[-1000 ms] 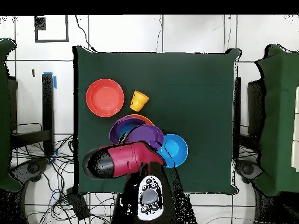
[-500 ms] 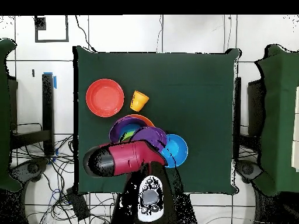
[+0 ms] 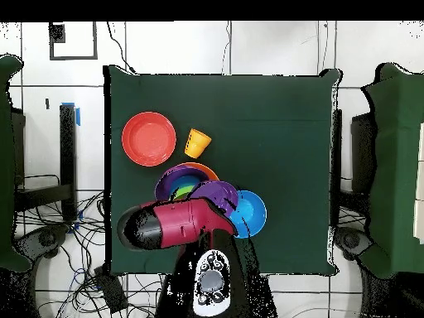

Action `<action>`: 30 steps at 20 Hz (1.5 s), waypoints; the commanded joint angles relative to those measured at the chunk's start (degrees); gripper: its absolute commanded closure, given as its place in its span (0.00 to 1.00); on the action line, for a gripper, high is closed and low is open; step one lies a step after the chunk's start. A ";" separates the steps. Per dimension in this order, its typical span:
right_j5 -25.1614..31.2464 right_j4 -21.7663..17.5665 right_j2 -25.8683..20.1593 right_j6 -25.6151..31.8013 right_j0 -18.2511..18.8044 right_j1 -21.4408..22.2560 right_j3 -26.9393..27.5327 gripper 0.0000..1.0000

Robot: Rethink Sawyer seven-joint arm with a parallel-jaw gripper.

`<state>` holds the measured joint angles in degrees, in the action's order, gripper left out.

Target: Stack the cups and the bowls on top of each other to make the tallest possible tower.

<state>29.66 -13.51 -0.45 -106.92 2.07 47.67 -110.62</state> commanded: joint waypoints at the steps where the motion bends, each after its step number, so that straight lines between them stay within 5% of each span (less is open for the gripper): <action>1: 0.03 2.38 -2.34 -8.43 -1.43 -3.41 2.56 0.00; 22: -1.50 3.06 -0.71 -9.80 -2.94 -4.11 2.96 0.00; 23: -1.62 3.22 -0.50 -9.76 -3.08 -4.17 3.00 1.00; 30: -1.96 3.71 0.30 -9.91 -3.71 -4.31 3.18 1.00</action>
<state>29.66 -12.01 2.39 -106.93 -0.12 46.03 -109.90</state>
